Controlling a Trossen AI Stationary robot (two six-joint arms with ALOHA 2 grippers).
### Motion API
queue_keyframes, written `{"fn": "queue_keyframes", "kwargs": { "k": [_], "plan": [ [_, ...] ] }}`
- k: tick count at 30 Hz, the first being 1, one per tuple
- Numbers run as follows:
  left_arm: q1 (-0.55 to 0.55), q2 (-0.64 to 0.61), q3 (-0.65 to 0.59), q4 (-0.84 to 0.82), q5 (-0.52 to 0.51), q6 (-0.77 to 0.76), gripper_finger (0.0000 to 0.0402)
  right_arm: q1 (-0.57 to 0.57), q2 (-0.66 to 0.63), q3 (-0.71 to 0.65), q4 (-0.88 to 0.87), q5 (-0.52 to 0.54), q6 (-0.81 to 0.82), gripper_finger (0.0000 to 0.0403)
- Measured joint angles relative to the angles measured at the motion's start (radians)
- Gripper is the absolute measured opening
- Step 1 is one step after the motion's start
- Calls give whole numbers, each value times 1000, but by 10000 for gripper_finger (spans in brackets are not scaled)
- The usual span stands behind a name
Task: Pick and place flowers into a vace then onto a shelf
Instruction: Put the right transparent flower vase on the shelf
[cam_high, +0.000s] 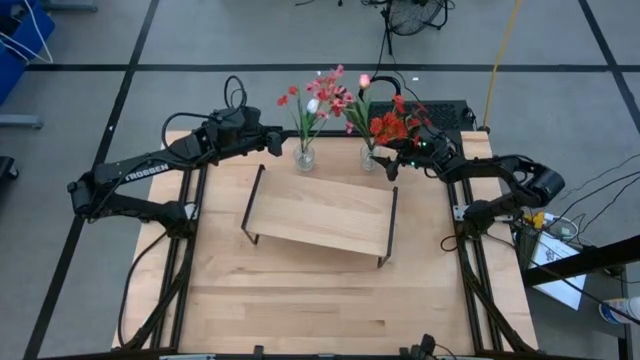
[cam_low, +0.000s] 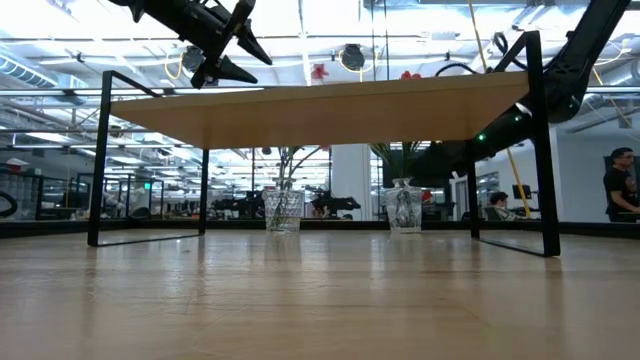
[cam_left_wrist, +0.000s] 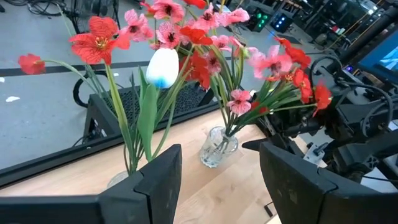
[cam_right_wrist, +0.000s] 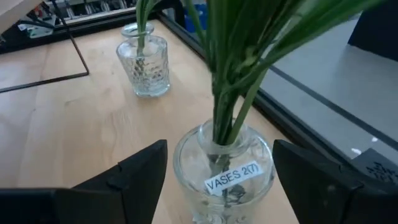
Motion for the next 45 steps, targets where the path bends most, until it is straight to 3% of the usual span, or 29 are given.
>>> {"fn": "queue_keyframes", "kwargs": {
  "k": [29, 34, 41, 45],
  "plan": [
    [1, 0, 0, -17, -18, -8, 218, 22, 241, 51, 207, -1, -2, 274],
    [1, 0, 0, -21, -19, -8, 218, 23, 238, 51, 197, 9, 29, 234],
    [1, 0, 0, -26, -46, -7, 218, 26, 220, 50, 193, 30, 51, 134],
    [1, 0, 0, -27, -58, -3, 218, 26, 220, 49, 195, 40, 57, 131]
  ]
}}
